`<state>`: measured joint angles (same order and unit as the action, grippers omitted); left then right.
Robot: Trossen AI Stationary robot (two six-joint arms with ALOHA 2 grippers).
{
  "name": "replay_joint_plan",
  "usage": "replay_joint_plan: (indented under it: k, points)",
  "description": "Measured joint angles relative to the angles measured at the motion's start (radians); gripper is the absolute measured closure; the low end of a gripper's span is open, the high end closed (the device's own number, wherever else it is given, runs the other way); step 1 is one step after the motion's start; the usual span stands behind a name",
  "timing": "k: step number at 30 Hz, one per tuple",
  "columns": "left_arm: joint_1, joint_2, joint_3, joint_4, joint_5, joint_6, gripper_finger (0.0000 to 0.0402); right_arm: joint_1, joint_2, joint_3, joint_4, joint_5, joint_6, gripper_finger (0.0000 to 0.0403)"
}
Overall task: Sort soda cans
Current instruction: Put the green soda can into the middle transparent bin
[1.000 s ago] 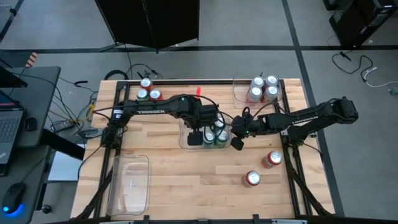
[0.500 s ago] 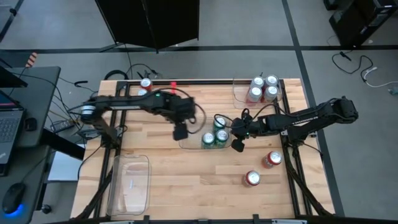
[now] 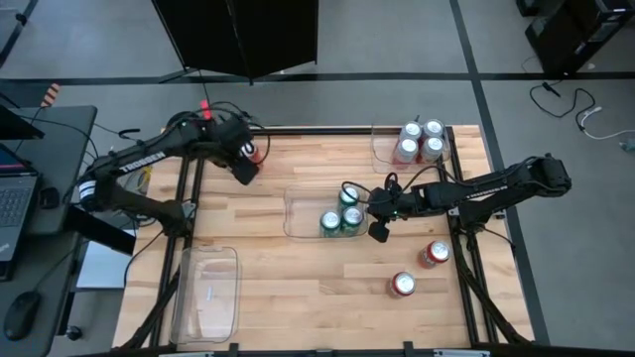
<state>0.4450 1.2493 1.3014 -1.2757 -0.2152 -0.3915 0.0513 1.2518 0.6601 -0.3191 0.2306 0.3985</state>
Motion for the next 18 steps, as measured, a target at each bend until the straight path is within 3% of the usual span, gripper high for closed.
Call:
replay_joint_plan:
  k: [18]
  points:
    - [0.226, 0.068, -0.001, -0.064, 0.007, 0.206, 0.0182, 0.000, 0.000, 0.000, 0.004, -0.016, -0.001, 0.0403]
